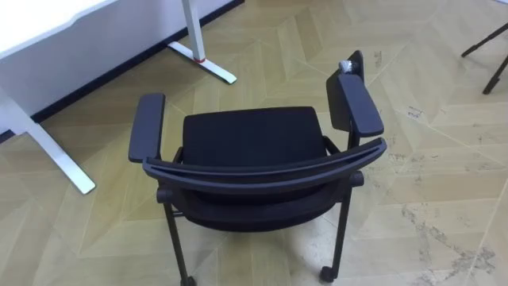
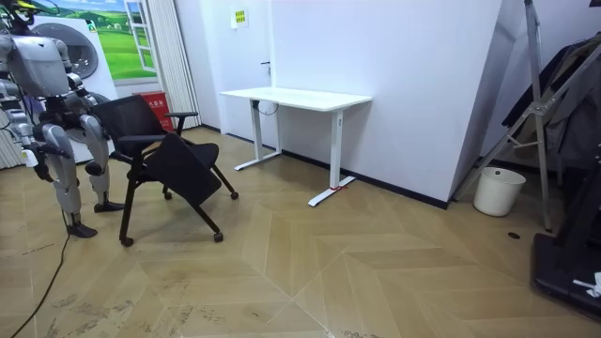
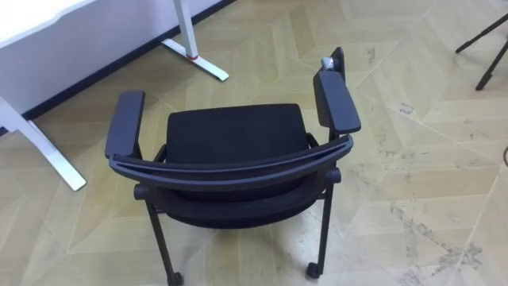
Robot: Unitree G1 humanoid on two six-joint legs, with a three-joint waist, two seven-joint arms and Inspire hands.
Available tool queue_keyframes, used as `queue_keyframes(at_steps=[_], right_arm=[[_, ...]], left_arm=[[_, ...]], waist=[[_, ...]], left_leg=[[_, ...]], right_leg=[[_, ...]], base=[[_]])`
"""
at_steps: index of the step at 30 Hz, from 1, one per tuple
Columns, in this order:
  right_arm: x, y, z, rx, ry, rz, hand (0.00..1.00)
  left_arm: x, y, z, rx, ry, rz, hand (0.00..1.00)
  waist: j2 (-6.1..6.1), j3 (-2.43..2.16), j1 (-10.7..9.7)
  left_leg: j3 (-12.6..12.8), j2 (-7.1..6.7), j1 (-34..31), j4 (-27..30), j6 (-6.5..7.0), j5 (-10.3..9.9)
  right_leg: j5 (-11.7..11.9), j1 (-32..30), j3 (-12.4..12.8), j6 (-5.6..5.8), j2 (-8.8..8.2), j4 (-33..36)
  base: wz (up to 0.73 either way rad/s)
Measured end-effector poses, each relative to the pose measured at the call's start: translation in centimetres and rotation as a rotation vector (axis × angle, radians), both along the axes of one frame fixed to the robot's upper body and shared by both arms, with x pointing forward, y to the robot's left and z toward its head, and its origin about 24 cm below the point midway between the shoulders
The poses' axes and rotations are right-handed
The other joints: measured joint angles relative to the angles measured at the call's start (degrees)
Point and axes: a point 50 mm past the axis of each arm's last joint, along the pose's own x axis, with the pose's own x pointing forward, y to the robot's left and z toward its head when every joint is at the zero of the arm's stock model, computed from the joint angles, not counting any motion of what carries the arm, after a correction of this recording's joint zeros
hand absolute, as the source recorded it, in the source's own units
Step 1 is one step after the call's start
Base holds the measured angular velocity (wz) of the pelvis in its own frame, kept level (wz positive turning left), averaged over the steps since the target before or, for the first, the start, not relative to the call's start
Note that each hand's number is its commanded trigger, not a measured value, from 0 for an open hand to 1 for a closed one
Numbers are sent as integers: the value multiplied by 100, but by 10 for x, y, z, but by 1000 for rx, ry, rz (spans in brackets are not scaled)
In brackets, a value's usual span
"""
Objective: Push chair
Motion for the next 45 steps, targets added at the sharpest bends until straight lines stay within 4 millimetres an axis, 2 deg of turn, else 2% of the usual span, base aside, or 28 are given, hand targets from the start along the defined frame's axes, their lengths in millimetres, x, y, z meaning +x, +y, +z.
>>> queue_keyframes(at_steps=[5, 13, 21, 29, 33, 36, 39, 42, 45], right_arm=[[3, 0, 0, -3, -20, -23, 0], [-2, -5, 1, -32, -7, -151, 0], [-6, -6, 0, -32, 7, -165, 0], [-8, -6, 0, -25, 23, -181, 0], [-9, -6, 0, -26, 28, -181, 0], [-8, -8, 0, -27, 22, -195, 0], [-9, -11, 1, -36, 24, -196, 0], [-9, -15, 2, -40, 22, -179, 0], [-6, -26, 5, -65, 10, -155, 0]], left_arm=[[0, 2, 0, 31, 2, 6, 0], [-8, 4, 0, 45, 18, 59, 0], [-18, 10, 0, 79, 41, 111, 0], [-29, 16, 1, 138, 86, 163, 0], [-32, 22, 2, 180, 98, 204, 0], [-34, 27, 4, 230, 105, 241, 0], [-32, 39, 8, 316, 101, 269, 0], [-20, 55, 16, 412, 62, 221, 0], [10, 73, 32, 546, -52, 185, 0]], waist=[[-15, -20, -20], [-32, -5, -48], [-43, -45, -43], [-47, -63, -4], [-25, -28, 11], [7, -33, 9], [62, -41, 4], [122, -46, -22], [229, -26, -25]], left_leg=[[1, -1, -1, 15, 0, 0], [-22, -4, 60, 6, 0, 0], [-39, -10, 65, 0, 0, 0], [-28, -12, 105, -2, 0, 0], [-28, -12, 182, -4, 0, 0], [-51, -11, 190, 2, 2, -3], [-66, -11, 212, 8, 2, -3], [-77, -11, 219, 14, 2, -3], [-64, -15, 272, -18, 4, -4]], right_leg=[[0, 8, -6, 0, -1, 5], [-1, 87, -10, 2, 0, -14], [-7, 101, -19, 7, 0, -29], [-7, 133, -18, 7, -2, -32], [-7, 208, -23, 7, -3, -24], [-7, 231, -26, 7, -3, -16], [-7, 267, -26, 6, -3, -18], [-6, 272, -9, 5, -3, -14], [-6, 294, 6, 5, -2, -10]], base=[[0], [2], [0], [0], [0], [2], [3], [0], [-3]])
